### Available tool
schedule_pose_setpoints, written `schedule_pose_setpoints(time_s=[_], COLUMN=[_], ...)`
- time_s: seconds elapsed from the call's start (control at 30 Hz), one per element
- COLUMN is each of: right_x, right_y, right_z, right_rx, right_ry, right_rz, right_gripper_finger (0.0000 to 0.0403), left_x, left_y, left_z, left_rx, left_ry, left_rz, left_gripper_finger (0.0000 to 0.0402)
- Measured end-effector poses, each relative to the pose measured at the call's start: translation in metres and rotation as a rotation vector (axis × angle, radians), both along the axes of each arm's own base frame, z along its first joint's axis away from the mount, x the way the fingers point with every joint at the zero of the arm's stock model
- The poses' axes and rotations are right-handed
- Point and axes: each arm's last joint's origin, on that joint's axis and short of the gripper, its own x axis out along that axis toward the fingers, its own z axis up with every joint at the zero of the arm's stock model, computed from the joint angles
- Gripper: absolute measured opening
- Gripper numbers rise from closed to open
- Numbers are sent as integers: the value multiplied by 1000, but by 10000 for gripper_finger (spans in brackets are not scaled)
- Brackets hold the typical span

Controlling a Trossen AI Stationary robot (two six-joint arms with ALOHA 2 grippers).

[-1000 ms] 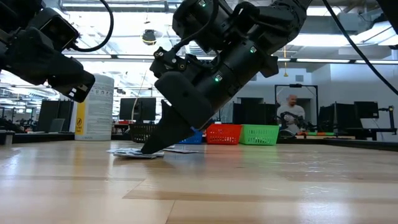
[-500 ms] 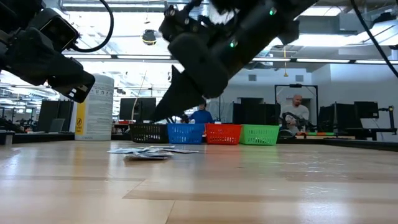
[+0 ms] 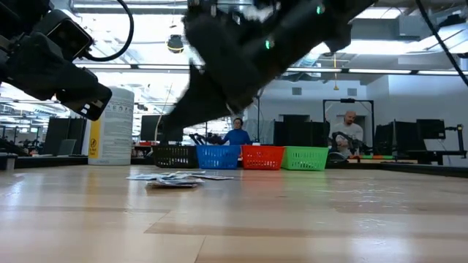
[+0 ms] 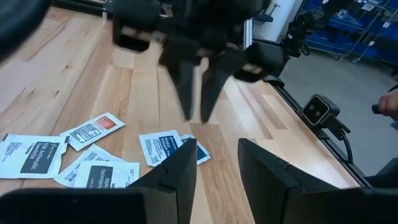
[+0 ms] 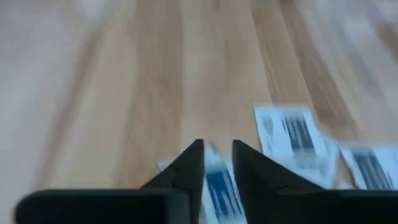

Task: Pick & Place First Aid Supplies
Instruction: Put the blue alcohol pad into the green bin

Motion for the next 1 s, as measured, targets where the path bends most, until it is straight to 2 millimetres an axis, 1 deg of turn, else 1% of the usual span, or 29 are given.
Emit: schedule_pose_setpoints(time_s=[0.07, 0.13, 0.2, 0.27, 0.4, 0.5, 0.57, 0.63, 0.87, 0.93, 1.0], right_x=[-1, 4, 2, 5, 6, 7, 7, 6, 5, 5, 6], right_y=[-5, -8, -12, -13, -17, -21, -24, -26, -27, -27, -27], right_z=[-6, -14, -22, -31, -45, -48, -48, -47, -47, -47, -44], right_rx=[1, 14, 19, 31, 39, 59, 69, 68, 68, 68, 71], right_ry=[35, 29, 73, 78, 112, 126, 143, 154, 163, 163, 164], right_rz=[-15, -25, -28, -21, -30, -59, -76, -82, -70, -69, -67], right_gripper_finger=[89, 109, 127, 141, 160, 163, 153, 131, 14, 8, 17], left_x=[0, 0, 0, 0, 1, 1, 1, 1, 1, 1, 1], left_y=[0, 0, 0, 0, 0, 0, 0, 0, 0, 0, 0], left_z=[0, 0, -1, -2, -3, -3, -3, -3, -3, -3, -3], left_rx=[0, 2, 4, 9, 12, 14, 13, 13, 13, 13, 13], left_ry=[0, 1, 5, 15, 19, 23, 21, 21, 21, 21, 21], left_rz=[1, 9, 11, 11, 17, 18, 18, 18, 18, 17, 18], left_gripper_finger=[117, 118, 117, 117, 117, 118, 117, 117, 118, 118, 118])
